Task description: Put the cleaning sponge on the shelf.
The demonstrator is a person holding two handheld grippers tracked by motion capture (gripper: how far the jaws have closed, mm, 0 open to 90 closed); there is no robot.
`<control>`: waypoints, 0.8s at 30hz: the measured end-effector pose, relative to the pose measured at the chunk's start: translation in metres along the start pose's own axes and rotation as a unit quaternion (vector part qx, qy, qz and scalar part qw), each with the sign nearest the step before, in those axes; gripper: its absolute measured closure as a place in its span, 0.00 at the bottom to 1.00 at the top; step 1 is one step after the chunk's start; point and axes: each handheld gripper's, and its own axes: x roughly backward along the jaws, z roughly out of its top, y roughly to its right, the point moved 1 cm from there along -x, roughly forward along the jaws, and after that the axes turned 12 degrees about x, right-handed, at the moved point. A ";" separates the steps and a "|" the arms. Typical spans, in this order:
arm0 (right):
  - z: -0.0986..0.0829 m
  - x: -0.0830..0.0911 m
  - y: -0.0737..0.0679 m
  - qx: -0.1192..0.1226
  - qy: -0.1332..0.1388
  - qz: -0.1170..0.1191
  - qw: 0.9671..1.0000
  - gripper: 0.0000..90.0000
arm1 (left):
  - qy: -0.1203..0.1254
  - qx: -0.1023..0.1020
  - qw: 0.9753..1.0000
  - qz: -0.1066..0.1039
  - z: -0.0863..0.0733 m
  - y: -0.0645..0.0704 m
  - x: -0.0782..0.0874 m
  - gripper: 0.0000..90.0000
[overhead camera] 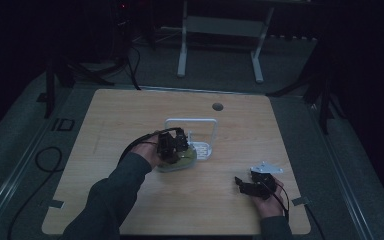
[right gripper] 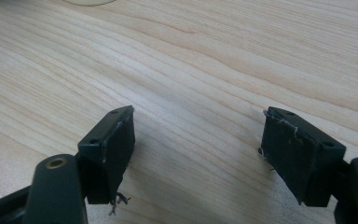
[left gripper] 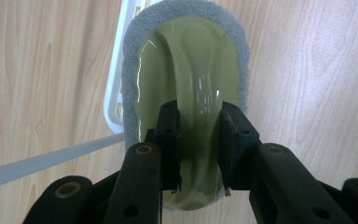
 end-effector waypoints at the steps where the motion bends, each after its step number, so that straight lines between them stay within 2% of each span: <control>1: 0.000 0.000 0.000 0.000 0.000 0.000 1.000 0.28 | 0.000 0.000 1.000 0.000 0.000 0.000 0.000 0.80; 6: 0.000 0.000 0.000 0.000 0.000 0.000 1.000 0.28 | 0.003 -0.014 1.000 0.005 0.002 0.000 -0.001 0.80; 15: 0.000 0.000 0.000 0.000 0.000 0.000 1.000 0.28 | 0.001 -0.025 1.000 0.019 0.010 0.000 -0.001 0.80; 24: 0.000 0.000 0.000 0.000 0.000 0.000 1.000 0.28 | -0.001 -0.047 0.999 0.016 0.018 0.000 -0.005 0.80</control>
